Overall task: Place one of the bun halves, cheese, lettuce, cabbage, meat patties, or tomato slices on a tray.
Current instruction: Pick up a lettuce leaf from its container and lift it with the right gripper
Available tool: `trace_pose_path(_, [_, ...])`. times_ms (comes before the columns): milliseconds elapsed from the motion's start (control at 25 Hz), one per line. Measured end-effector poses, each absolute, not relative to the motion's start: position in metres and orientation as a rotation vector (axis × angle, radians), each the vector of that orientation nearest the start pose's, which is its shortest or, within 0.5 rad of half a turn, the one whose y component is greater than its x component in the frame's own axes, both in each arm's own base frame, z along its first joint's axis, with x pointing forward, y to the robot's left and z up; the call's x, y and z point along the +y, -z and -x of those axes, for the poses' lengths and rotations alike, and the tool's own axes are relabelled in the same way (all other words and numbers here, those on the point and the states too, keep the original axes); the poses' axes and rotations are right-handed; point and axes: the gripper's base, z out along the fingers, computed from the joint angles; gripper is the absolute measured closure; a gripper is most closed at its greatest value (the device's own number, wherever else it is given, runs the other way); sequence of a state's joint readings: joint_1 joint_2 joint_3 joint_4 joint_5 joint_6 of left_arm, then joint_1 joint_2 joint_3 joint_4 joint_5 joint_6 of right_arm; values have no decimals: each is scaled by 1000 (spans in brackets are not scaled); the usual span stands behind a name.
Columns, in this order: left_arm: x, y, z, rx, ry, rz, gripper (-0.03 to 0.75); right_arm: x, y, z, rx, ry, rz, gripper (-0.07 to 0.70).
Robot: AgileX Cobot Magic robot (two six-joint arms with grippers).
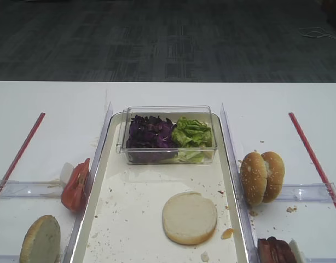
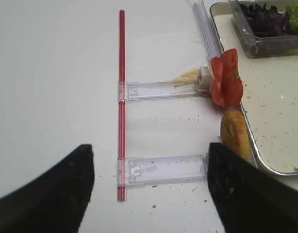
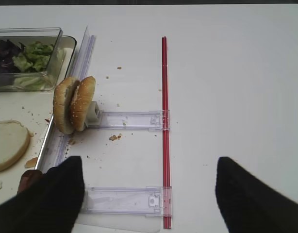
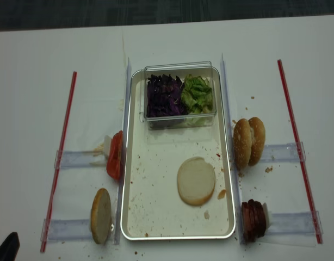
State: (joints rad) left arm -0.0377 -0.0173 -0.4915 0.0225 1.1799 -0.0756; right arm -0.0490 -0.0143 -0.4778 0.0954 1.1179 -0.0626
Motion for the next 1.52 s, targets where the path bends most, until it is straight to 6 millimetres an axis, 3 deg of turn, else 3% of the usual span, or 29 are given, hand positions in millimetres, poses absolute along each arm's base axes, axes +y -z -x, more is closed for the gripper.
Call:
trace_pose_path(1000, [2, -265, 12, 2154, 38, 44, 225, 9, -267, 5, 2120, -63, 17, 42])
trace_pose_path(1240, [2, -265, 12, 2154, 38, 44, 225, 7, -263, -35, 2397, -84, 1, 42])
trace_pose_path(1520, [2, -265, 12, 2154, 38, 44, 225, 5, -237, -94, 2829, -136, -14, 42])
